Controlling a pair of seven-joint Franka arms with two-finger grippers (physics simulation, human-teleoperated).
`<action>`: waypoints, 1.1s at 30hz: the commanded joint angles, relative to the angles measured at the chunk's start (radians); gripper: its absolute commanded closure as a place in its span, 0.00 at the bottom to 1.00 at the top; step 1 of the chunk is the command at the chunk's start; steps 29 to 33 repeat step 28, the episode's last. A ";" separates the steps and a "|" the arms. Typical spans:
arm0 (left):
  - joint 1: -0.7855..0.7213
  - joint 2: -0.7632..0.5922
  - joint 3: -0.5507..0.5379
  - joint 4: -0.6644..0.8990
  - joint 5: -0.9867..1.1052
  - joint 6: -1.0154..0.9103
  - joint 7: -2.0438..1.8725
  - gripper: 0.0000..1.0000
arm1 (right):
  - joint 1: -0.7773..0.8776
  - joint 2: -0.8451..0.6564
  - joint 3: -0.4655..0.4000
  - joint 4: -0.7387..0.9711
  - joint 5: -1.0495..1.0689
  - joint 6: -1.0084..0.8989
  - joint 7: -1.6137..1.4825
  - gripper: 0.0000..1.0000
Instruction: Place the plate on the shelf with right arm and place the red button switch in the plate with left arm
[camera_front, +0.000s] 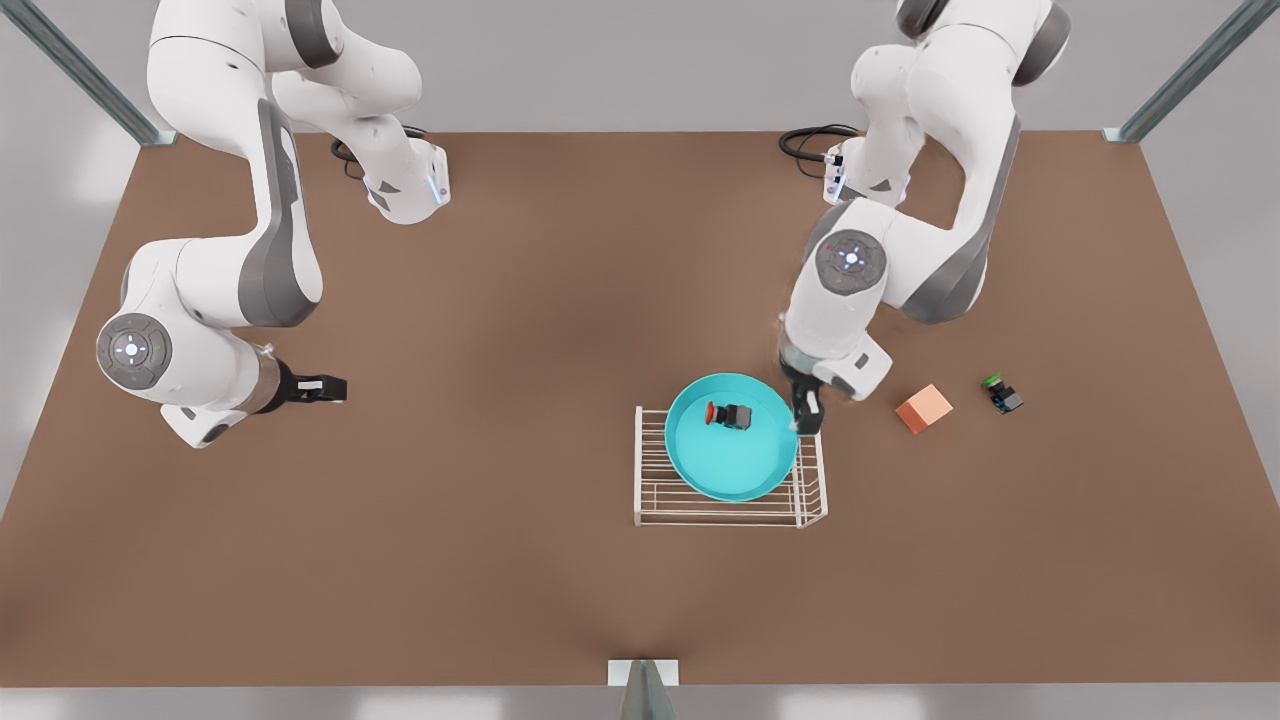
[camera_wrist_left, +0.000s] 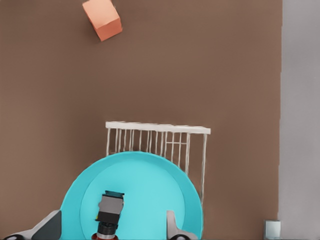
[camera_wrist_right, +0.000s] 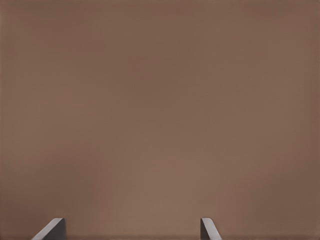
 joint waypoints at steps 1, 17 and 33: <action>0.115 -0.055 0.008 0.008 -0.053 -0.265 1.631 0.00 | 0.000 -0.001 0.000 0.000 0.001 -0.001 -0.001 0.00; 0.054 -0.091 0.250 -0.010 -0.242 -0.159 2.063 0.00 | 0.000 -0.001 -0.005 0.001 0.001 -0.001 -0.002 0.00; 0.054 -0.091 0.235 -0.003 -0.242 -0.176 2.063 0.00 | -0.001 -0.001 -0.005 0.001 0.001 -0.001 -0.002 0.00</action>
